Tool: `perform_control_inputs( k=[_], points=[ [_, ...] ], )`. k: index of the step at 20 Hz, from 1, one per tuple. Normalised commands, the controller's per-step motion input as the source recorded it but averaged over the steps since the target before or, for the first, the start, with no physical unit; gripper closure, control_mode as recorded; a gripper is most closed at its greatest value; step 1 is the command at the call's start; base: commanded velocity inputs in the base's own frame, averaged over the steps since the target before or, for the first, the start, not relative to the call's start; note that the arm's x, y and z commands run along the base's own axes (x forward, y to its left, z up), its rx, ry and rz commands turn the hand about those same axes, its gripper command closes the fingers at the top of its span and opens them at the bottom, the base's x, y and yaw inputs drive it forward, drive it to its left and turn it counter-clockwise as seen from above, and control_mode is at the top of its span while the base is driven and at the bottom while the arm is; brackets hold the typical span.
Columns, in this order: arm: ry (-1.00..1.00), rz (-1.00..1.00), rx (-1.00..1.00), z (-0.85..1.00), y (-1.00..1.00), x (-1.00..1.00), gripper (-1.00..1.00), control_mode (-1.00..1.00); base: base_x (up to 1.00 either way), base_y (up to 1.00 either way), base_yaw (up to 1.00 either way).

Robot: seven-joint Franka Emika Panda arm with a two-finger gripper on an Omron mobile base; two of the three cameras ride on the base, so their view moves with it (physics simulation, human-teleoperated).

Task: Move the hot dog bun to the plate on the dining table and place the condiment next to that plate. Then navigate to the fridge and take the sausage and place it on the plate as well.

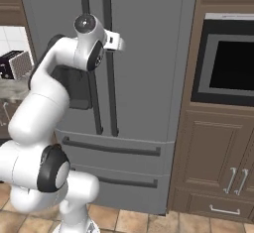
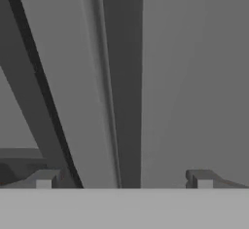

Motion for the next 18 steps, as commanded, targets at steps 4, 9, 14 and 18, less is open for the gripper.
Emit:
perform_control_inputs(
  k=[4, 9, 14, 18],
  points=[
    [0.0, 0.0, -0.01, -0.15, 0.0, 0.51, -1.0, -1.0, 0.0, 0.0, 0.0],
    [0.0, 0.0, 0.0, -0.14, 0.0, 0.5, -1.0, -1.0, 0.0, 0.0, 0.0],
    [0.0, 0.0, 0.0, -0.11, 0.0, 0.5, -1.0, -1.0, 0.0, 0.0, 0.0],
    [0.0, 0.0, 0.0, -0.11, 0.0, 0.45, -1.0, -1.0, 0.0, 0.0, 0.0]
  ],
)
